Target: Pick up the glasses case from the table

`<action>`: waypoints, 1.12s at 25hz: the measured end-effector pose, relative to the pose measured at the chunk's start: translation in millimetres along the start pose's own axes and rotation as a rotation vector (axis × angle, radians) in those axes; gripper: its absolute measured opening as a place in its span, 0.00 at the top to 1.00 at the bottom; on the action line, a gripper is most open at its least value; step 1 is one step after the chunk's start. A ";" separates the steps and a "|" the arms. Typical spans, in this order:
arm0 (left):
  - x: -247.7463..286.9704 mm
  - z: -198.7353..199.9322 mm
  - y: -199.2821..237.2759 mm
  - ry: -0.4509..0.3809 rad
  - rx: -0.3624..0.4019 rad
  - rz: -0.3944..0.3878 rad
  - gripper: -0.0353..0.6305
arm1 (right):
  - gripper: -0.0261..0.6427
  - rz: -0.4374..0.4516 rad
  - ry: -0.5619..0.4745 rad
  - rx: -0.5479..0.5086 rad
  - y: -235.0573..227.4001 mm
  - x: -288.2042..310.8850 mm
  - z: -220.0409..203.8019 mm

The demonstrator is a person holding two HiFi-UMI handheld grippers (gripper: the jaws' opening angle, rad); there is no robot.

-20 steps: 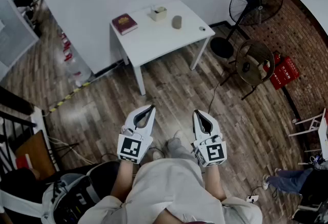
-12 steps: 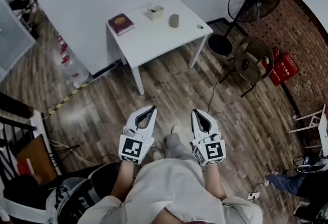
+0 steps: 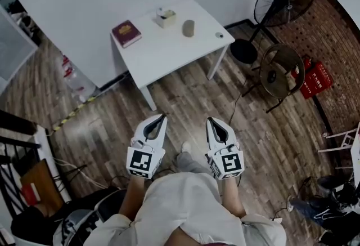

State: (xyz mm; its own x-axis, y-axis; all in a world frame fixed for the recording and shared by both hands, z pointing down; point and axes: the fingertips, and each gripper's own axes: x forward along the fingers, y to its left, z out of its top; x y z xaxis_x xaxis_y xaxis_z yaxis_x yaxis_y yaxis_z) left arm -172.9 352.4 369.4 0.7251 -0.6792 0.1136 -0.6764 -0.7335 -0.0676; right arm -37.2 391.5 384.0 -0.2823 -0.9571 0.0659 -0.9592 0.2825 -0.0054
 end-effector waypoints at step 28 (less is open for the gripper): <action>172.2 19.5 43.1 0.025 -0.001 0.035 0.92 | 0.96 0.071 0.024 0.010 -134.5 137.1 7.3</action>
State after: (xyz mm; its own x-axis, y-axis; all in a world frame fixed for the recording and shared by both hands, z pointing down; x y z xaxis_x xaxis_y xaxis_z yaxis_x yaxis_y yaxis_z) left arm -74.6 203.2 366.8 0.6979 -0.7033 0.1356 -0.7011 -0.7095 -0.0714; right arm 53.0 221.8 386.5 -0.3492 -0.9328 0.0887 -0.9370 0.3487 -0.0212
